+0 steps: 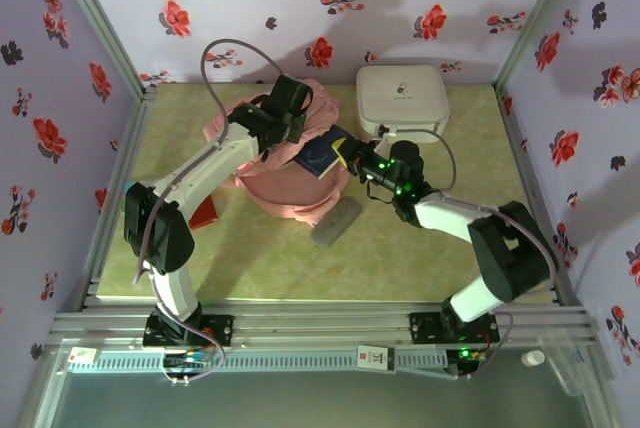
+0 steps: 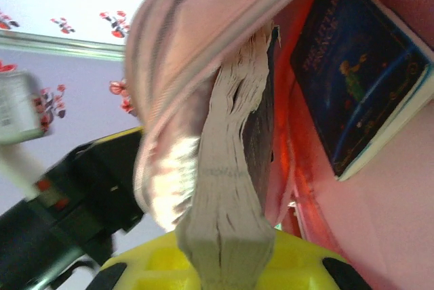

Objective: Pack the student bag

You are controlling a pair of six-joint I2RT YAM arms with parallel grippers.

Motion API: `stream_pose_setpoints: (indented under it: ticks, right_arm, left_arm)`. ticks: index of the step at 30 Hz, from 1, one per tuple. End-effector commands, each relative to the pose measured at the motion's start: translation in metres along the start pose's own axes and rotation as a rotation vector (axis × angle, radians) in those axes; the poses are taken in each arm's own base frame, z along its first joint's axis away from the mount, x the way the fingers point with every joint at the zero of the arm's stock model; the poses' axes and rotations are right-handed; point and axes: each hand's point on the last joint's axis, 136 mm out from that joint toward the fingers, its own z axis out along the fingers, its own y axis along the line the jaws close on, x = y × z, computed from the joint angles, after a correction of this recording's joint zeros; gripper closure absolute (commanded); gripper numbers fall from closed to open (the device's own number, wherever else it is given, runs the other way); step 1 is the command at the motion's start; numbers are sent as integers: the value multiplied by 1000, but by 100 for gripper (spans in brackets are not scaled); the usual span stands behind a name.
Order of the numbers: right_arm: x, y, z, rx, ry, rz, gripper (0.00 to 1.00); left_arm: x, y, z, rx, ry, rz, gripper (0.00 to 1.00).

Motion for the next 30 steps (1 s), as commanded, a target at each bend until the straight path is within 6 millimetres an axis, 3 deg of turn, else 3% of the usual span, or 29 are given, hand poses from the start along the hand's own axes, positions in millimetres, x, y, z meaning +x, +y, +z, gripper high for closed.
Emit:
stream_pose_setpoints:
  ticks: [1,8,10,14,20,30]
  right_arm:
    - [-10,5,16,-41,-53,1,89]
    - [-2,-74,34,232,-86,44,89]
    - [2,-86,38,296,-82,55,90]
    - [-1,-95,46,363,-105,95,90]
    - [-15,-92,57,404,-180,109,90]
    - [-23,-100,115,398,-199,135,85]
  left_arm:
    - [-50,16,-43,13,-182,-129,100]
    - [-45,15,-40,16,-168,-130,100]
    - [-43,16,-39,18,-164,-132,100]
    - [-42,18,-39,18,-160,-144,100]
    - [-41,22,-39,30,-156,-168,100]
    - [-43,23,-36,56,-152,-198,100]
